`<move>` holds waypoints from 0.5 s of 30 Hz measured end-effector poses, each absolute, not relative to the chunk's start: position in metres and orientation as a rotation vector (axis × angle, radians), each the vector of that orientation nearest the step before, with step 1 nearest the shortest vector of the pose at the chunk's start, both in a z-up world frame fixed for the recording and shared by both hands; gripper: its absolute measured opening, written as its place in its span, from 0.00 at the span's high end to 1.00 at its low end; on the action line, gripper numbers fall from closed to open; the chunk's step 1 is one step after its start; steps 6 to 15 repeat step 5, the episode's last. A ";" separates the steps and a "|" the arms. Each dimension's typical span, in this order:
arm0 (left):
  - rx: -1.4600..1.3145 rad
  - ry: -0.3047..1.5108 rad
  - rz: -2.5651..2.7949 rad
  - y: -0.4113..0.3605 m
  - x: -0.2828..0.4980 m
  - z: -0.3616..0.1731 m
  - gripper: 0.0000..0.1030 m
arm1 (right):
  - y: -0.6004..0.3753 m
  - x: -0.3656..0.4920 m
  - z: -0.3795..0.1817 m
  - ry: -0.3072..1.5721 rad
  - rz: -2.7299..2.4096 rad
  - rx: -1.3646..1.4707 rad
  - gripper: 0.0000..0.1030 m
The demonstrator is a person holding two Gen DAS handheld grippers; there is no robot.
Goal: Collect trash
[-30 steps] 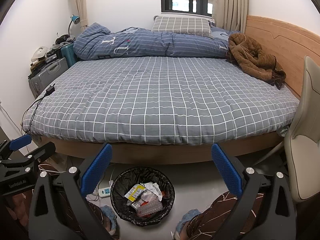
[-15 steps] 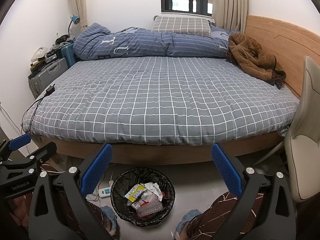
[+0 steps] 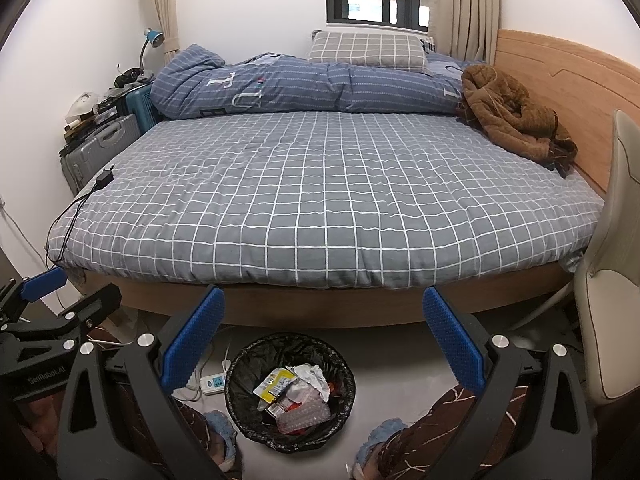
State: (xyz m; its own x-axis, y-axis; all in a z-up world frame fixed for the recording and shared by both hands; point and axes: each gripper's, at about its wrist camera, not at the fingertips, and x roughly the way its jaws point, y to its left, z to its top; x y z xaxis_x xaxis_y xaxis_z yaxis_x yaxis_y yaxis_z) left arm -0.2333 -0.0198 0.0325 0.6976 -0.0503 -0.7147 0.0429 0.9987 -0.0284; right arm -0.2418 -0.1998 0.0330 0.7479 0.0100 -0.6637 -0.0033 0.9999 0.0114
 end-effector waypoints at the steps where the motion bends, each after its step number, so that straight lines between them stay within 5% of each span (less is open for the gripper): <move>1: -0.010 0.795 -0.049 -0.019 -0.233 0.032 0.06 | -0.199 -0.242 0.033 0.726 0.007 0.008 0.07; 15: -0.009 0.799 -0.049 -0.020 -0.234 0.031 0.06 | -0.198 -0.242 0.033 0.724 0.008 0.009 0.07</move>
